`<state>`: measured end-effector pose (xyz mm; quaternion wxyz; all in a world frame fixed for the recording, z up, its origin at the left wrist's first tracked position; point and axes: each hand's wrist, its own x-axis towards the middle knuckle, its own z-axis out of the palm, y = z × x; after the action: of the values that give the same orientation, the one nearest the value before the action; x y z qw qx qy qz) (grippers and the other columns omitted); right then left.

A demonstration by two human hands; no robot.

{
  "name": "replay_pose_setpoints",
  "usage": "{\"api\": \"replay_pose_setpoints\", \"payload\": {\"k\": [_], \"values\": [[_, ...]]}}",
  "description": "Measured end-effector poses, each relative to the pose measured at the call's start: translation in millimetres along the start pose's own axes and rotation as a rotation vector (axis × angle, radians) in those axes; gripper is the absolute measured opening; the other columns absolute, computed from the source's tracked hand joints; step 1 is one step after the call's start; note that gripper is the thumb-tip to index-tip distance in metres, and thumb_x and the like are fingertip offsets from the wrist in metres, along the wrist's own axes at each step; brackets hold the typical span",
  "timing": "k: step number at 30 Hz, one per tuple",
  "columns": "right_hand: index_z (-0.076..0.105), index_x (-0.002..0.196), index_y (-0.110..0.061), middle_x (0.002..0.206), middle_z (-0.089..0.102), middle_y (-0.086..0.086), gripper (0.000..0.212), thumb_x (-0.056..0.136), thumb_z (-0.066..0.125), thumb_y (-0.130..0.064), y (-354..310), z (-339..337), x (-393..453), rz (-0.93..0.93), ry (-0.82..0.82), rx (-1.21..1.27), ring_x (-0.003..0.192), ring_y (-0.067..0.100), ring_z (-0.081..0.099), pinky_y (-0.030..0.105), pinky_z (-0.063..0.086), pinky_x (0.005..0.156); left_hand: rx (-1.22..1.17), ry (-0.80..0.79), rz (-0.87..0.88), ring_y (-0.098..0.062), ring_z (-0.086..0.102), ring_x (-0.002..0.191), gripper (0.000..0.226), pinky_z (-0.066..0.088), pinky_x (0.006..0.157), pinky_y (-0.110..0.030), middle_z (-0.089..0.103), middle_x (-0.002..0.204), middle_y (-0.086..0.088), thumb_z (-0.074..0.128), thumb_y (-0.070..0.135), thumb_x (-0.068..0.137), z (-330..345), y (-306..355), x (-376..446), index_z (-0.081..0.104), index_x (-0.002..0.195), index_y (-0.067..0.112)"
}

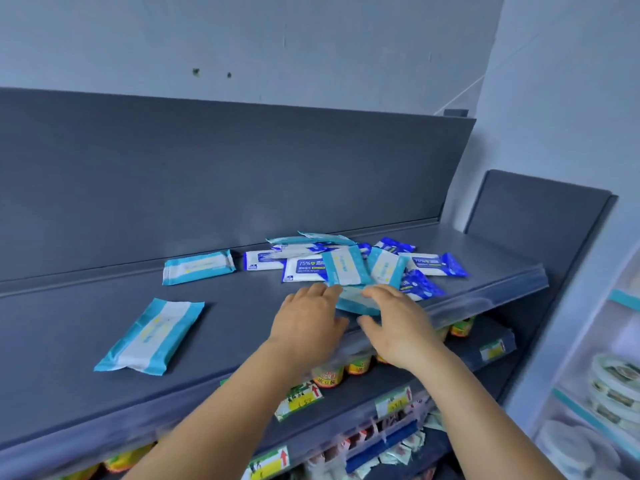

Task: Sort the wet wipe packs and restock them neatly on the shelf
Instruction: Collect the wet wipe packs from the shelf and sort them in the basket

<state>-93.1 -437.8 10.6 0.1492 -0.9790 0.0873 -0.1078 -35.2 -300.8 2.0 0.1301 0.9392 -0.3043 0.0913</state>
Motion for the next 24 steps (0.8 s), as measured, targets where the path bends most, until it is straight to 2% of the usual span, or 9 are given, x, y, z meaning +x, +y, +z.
{"api": "replay_pose_setpoints", "payload": {"k": [3,6,10,12,14,17,19,22,24], "values": [[0.034,0.144,-0.022,0.149,0.034,-0.004,0.051,0.096,0.048,-0.033,24,5,33,0.03,-0.033,0.008,0.135,0.019,0.035,0.035,0.032,0.11,0.013,-0.046,0.016,-0.022,0.028,0.139,0.058,0.025,0.113,-0.037,0.027,0.154,0.0,0.042,0.039,0.097,13,5,35,0.021,0.149,0.026],[0.025,0.148,-0.021,0.155,0.024,0.004,0.057,0.097,0.045,-0.037,48,11,64,0.072,-0.084,-0.04,0.141,0.025,0.024,0.037,0.027,0.114,0.039,-0.143,-0.001,-0.026,0.011,0.146,0.06,0.016,0.118,-0.041,0.006,0.16,-0.002,0.037,0.041,0.099,26,9,69,0.011,0.151,0.03],[0.019,0.15,-0.025,0.159,0.007,0.01,0.058,0.098,0.036,-0.042,65,17,97,0.137,-0.204,-0.082,0.145,0.03,0.014,0.041,0.023,0.115,0.005,-0.295,-0.109,-0.031,0.004,0.147,0.055,0.011,0.119,-0.042,-0.004,0.161,-0.003,0.031,0.045,0.099,41,6,104,0.015,0.15,0.035],[0.028,0.146,-0.025,0.158,0.01,0.007,0.051,0.099,0.034,-0.041,65,19,105,0.095,-0.234,-0.094,0.142,0.031,0.019,0.042,0.027,0.112,-0.017,-0.318,-0.125,-0.03,0.01,0.147,0.052,0.016,0.118,-0.042,0.003,0.16,-0.006,0.032,0.047,0.098,46,1,109,0.024,0.148,0.034],[0.034,0.143,-0.023,0.157,0.014,0.003,0.046,0.1,0.032,-0.038,63,20,106,0.034,-0.234,-0.074,0.14,0.028,0.023,0.04,0.029,0.111,-0.029,-0.285,-0.109,-0.027,0.025,0.142,0.042,0.029,0.113,-0.041,0.024,0.154,-0.01,0.033,0.045,0.097,45,-5,103,0.041,0.135,0.028],[0.042,0.141,-0.024,0.156,0.021,-0.002,0.041,0.101,0.033,-0.033,56,19,101,-0.047,-0.233,0.032,0.138,0.019,0.031,0.034,0.031,0.109,-0.083,-0.172,-0.121,-0.022,0.047,0.121,0.031,0.043,0.096,-0.037,0.05,0.124,-0.005,0.036,0.039,0.098,36,-17,80,0.057,0.106,0.017],[0.055,0.129,-0.023,0.145,0.037,-0.006,0.034,0.1,0.038,-0.031,47,21,98,-0.106,-0.212,0.104,0.128,0.015,0.043,0.028,0.036,0.1,-0.108,-0.087,-0.166,-0.023,0.053,0.109,0.029,0.046,0.087,-0.036,0.053,0.109,-0.004,0.04,0.038,0.097,29,-24,65,0.058,0.092,0.016],[0.06,0.119,-0.022,0.13,0.048,-0.004,0.028,0.095,0.052,-0.033,28,29,99,-0.1,-0.151,0.157,0.117,0.016,0.051,0.027,0.039,0.093,-0.106,-0.013,-0.334,-0.028,0.059,0.092,0.027,0.049,0.078,-0.034,0.048,0.113,-0.004,0.048,0.039,0.094,19,-32,57,0.059,0.096,0.015],[0.054,0.124,-0.02,0.13,0.046,0.002,0.038,0.09,0.059,-0.036,14,33,102,0.001,-0.094,0.173,0.116,0.022,0.052,0.03,0.04,0.091,-0.146,0.019,-0.433,-0.029,0.06,0.089,0.025,0.049,0.076,-0.033,0.046,0.119,-0.006,0.055,0.035,0.09,13,-34,57,0.057,0.102,0.013]]}}
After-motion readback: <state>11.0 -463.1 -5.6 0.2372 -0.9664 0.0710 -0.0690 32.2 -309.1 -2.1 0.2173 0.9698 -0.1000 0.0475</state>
